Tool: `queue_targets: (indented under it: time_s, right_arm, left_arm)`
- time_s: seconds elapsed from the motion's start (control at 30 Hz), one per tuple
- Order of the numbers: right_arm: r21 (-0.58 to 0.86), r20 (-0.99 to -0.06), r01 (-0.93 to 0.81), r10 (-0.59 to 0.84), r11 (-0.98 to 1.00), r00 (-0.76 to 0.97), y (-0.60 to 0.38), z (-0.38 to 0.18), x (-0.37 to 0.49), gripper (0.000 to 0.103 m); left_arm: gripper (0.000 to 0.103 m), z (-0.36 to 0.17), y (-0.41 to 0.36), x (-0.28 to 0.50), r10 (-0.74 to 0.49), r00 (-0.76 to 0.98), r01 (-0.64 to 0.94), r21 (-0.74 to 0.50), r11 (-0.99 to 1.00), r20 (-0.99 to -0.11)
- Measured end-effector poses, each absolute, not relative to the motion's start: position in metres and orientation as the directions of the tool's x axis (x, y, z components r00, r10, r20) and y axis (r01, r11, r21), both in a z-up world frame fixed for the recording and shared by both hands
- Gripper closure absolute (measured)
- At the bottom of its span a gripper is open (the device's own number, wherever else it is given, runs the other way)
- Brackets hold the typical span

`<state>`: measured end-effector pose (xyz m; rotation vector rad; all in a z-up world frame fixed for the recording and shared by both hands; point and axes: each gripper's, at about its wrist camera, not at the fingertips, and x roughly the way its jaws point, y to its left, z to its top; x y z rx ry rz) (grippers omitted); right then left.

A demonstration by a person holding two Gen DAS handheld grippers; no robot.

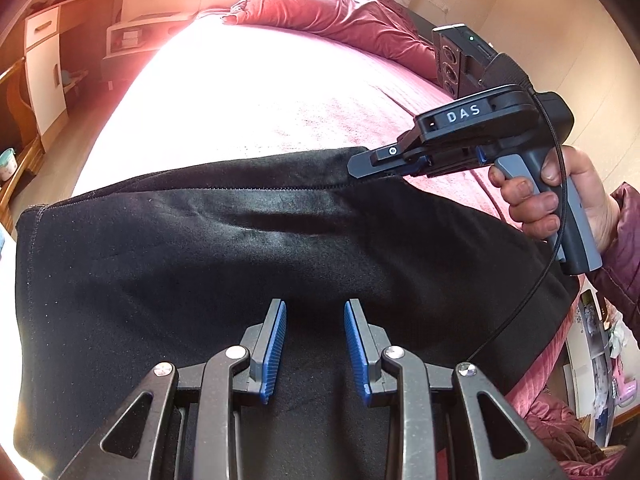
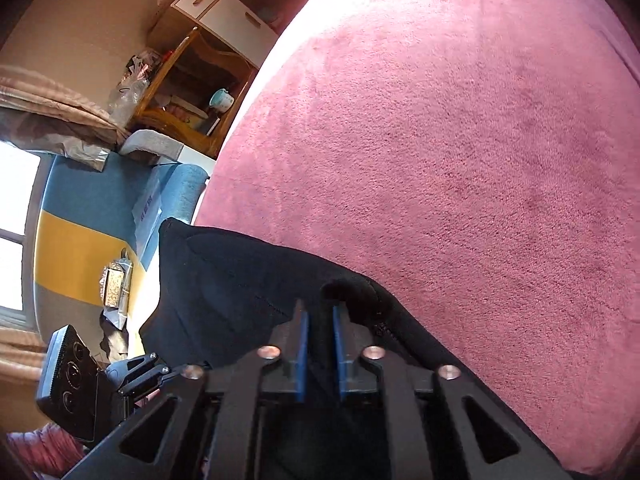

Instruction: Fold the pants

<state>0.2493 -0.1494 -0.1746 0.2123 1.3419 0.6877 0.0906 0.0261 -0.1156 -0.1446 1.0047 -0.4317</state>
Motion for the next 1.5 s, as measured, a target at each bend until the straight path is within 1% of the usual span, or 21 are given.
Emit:
queue_targets:
  time_s: [0.1,0.17,0.23,0.3,0.33,0.4,0.53,0.57,0.63,0.67,0.7,0.77,0.87,0.93,1.0,1.07,1.13,1.17,1.23,1.37,1.5]
  right_arm:
    - [0.466,-0.816,-0.384,0.555,0.797,0.163,-0.147,-0.151,0.24,0.096]
    - [0.46,-0.798,-0.372,0.559,0.806,0.223,-0.154,-0.139,0.242,0.097]
    - [0.466,-0.804,-0.338,0.55,0.818,0.224,-0.158,-0.146,0.248,0.098]
    - [0.407,-0.846,-0.334,0.488,0.85,0.213,-0.151,-0.165,0.253,0.098]
    - [0.391,-0.861,-0.317,0.465,0.864,0.205,-0.148,-0.177,0.256,0.098]
    - [0.396,-0.858,-0.285,0.462,0.873,0.224,-0.147,-0.189,0.259,0.098]
    - [0.425,-0.844,-0.251,0.481,0.87,0.236,-0.154,-0.181,0.257,0.098]
    - [0.434,-0.838,-0.242,0.488,0.868,0.244,-0.158,-0.176,0.255,0.094]
    - [0.406,-0.837,-0.234,0.463,0.883,0.293,-0.166,-0.16,0.246,0.079]
    - [0.393,-0.834,-0.226,0.449,0.891,0.32,-0.17,-0.153,0.24,0.066]
    - [0.384,-0.829,-0.216,0.439,0.897,0.347,-0.176,-0.144,0.233,0.064]
    - [0.39,-0.805,-0.221,0.448,0.894,0.388,-0.187,-0.129,0.216,0.064]
    - [0.413,-0.785,-0.238,0.476,0.879,0.397,-0.193,-0.118,0.186,0.064]
    - [0.411,-0.79,-0.254,0.481,0.875,0.38,-0.189,-0.121,0.168,0.064]
    - [0.356,-0.82,-0.259,0.433,0.898,0.373,-0.182,-0.131,0.155,0.064]
    - [0.331,-0.851,-0.214,0.388,0.919,0.355,-0.181,-0.149,0.157,0.064]
    - [0.278,-0.885,-0.163,0.318,0.947,0.341,-0.183,-0.17,0.165,0.071]
    - [0.285,-0.885,-0.145,0.318,0.948,0.341,-0.185,-0.177,0.169,0.073]
    - [0.324,-0.873,-0.103,0.339,0.941,0.35,-0.191,-0.181,0.172,0.073]
    - [0.309,-0.872,-0.118,0.331,0.944,0.361,-0.191,-0.173,0.166,0.073]
    - [0.288,-0.864,-0.105,0.305,0.952,0.399,-0.189,-0.16,0.146,0.067]
  left_arm:
    - [0.072,-0.111,0.027,0.088,-0.418,0.476,0.297,-0.306,0.905,-0.774]
    - [0.072,-0.106,0.027,0.085,-0.417,0.489,0.303,-0.3,0.905,-0.766]
    - [0.072,-0.11,0.026,0.095,-0.388,0.479,0.28,-0.282,0.918,-0.788]
    - [0.073,-0.129,0.027,0.111,-0.348,0.407,0.228,-0.275,0.934,-0.845]
    - [0.074,-0.138,0.03,0.115,-0.348,0.397,0.205,-0.287,0.936,-0.85]
    - [0.075,-0.141,0.033,0.115,-0.359,0.414,0.203,-0.3,0.932,-0.836]
    - [0.075,-0.133,0.046,0.107,-0.385,0.418,0.191,-0.335,0.923,-0.823]
    - [0.075,-0.129,0.049,0.106,-0.391,0.417,0.19,-0.342,0.92,-0.82]
    - [0.072,-0.119,0.058,0.102,-0.376,0.426,0.198,-0.32,0.926,-0.823]
    - [0.072,-0.116,0.06,0.102,-0.353,0.433,0.208,-0.289,0.934,-0.83]
    - [0.072,-0.111,0.062,0.102,-0.332,0.438,0.22,-0.259,0.941,-0.835]
    - [0.072,-0.101,0.071,0.104,-0.336,0.461,0.227,-0.256,0.94,-0.821]
    - [0.072,-0.091,0.086,0.117,-0.388,0.48,0.209,-0.327,0.922,-0.787]
    - [0.072,-0.09,0.088,0.132,-0.374,0.488,0.198,-0.317,0.927,-0.788]
    - [0.072,-0.099,0.09,0.148,-0.314,0.481,0.148,-0.277,0.949,-0.819]
    - [0.072,-0.114,0.096,0.162,-0.282,0.448,0.088,-0.271,0.958,-0.848]
    - [0.072,-0.126,0.098,0.168,-0.259,0.441,0.079,-0.251,0.965,-0.859]
    - [0.072,-0.126,0.096,0.168,-0.25,0.449,0.089,-0.235,0.968,-0.858]
    - [0.072,-0.122,0.095,0.163,-0.235,0.452,0.098,-0.214,0.972,-0.86]
    - [0.072,-0.099,0.099,0.14,-0.236,0.467,0.067,-0.232,0.97,-0.852]
    - [0.067,-0.068,0.158,0.108,-0.248,0.507,-0.01,-0.294,0.956,-0.826]
